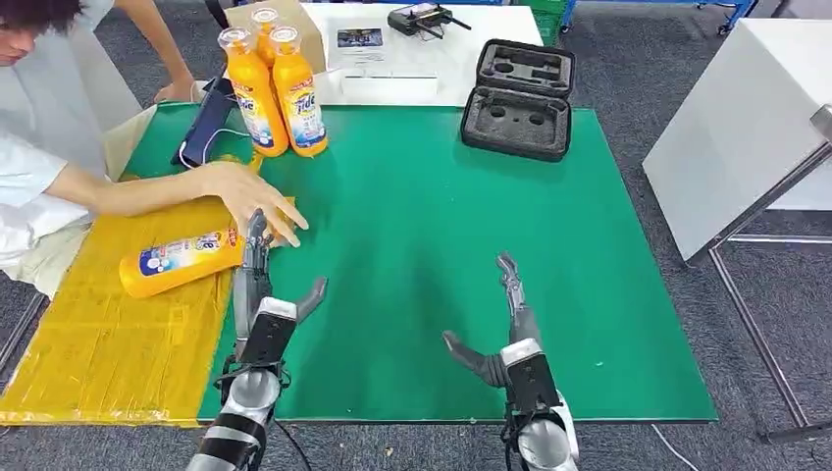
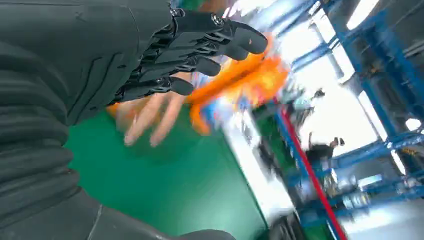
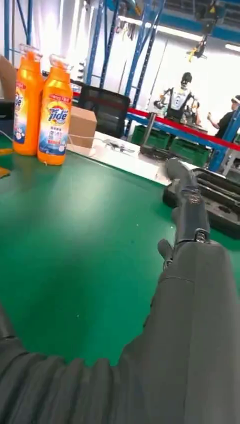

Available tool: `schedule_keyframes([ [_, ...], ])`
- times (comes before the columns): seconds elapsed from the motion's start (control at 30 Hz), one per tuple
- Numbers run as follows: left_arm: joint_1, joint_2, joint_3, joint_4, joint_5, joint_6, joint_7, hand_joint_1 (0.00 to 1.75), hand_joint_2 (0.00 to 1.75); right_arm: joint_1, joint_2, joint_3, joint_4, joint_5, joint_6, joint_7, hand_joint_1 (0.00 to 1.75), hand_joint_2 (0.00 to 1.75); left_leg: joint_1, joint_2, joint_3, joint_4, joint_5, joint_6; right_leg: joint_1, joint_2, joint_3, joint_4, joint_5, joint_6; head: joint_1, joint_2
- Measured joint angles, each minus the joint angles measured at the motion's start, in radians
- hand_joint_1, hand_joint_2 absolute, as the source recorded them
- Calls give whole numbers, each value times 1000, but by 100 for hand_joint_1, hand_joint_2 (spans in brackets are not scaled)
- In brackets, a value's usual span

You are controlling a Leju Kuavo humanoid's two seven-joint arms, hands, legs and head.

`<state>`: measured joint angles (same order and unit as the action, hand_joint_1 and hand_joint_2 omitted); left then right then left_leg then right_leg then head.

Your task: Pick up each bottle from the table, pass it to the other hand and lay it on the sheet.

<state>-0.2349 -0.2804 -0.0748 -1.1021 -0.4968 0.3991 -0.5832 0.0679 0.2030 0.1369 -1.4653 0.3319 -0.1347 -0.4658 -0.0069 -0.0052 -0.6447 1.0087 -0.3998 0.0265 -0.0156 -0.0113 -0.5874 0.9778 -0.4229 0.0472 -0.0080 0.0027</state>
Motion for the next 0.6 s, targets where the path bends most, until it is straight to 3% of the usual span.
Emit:
schedule_keyframes([
  [0.07,34,-10,-15,-13,128,-197,46,0,175,23,11,-27,-21,2,-1,-2,0,175,0,0,0,0,0,0,0,0,1,0,0,0,0,0],
  [0.17,86,-18,-44,-30,200,-322,76,0,175,56,26,-72,-43,8,8,-10,0,175,-1,0,-1,0,-1,0,-1,0,0,0,0,0,0,0],
  [0.6,120,-18,-45,-38,296,-422,116,0,175,94,76,-151,-91,42,28,-33,0,175,0,0,0,0,-1,-1,0,0,0,0,-1,0,0,0],
])
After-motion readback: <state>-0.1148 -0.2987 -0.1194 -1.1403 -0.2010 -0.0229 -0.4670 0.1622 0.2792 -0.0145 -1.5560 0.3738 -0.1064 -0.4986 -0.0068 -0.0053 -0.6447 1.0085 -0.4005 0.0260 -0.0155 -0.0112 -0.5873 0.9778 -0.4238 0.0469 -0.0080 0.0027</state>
